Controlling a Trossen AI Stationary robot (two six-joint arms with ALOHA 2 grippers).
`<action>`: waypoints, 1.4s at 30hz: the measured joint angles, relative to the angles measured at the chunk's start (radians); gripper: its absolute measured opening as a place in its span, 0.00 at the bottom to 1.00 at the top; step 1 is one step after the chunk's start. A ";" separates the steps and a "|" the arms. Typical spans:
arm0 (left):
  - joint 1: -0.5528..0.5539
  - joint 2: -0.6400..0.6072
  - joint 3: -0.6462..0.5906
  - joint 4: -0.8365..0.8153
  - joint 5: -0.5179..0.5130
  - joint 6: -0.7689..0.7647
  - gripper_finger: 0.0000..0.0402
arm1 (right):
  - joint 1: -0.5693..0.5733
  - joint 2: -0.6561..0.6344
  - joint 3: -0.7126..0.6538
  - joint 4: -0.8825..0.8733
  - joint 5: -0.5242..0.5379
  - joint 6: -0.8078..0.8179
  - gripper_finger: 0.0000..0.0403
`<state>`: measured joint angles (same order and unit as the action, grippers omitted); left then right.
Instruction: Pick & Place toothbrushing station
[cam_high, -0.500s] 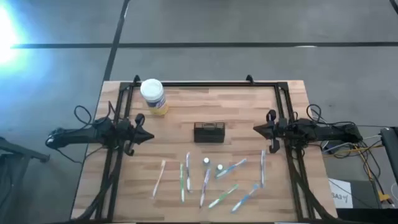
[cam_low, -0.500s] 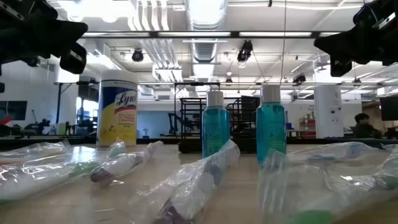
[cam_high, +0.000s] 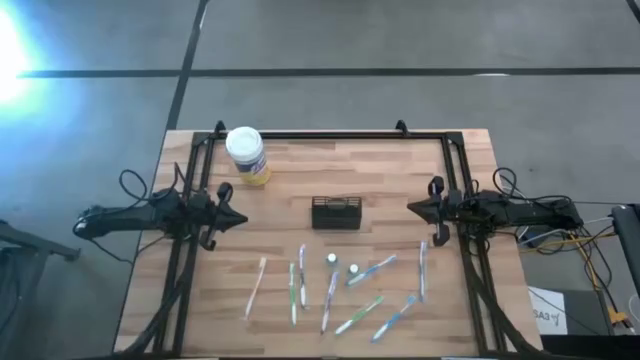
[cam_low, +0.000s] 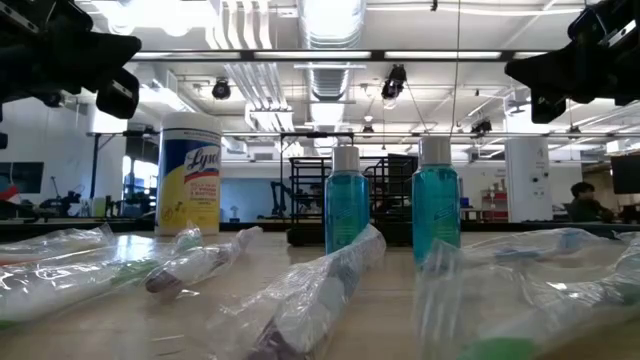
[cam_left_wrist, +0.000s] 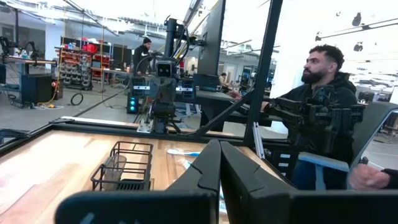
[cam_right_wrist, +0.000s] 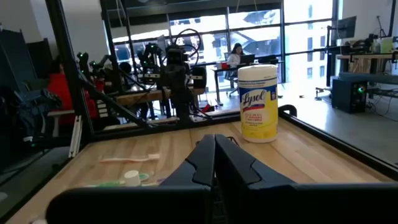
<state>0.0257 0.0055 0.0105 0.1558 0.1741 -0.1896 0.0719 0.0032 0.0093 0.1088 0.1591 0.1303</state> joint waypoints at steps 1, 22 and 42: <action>0.000 0.000 0.000 0.000 0.000 0.000 0.02 | 0.000 0.000 0.000 0.000 0.000 0.000 0.02; 0.000 0.000 0.001 0.009 -0.019 0.092 0.02 | 0.000 0.000 0.000 0.000 0.000 -0.284 0.02; 0.000 0.000 0.001 -0.002 -0.022 0.036 0.02 | -0.001 0.000 0.000 0.012 -0.001 0.030 0.02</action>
<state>0.0254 0.0052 0.0113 0.1536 0.1525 -0.1536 0.0708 0.0031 0.0093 0.1206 0.1576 0.1599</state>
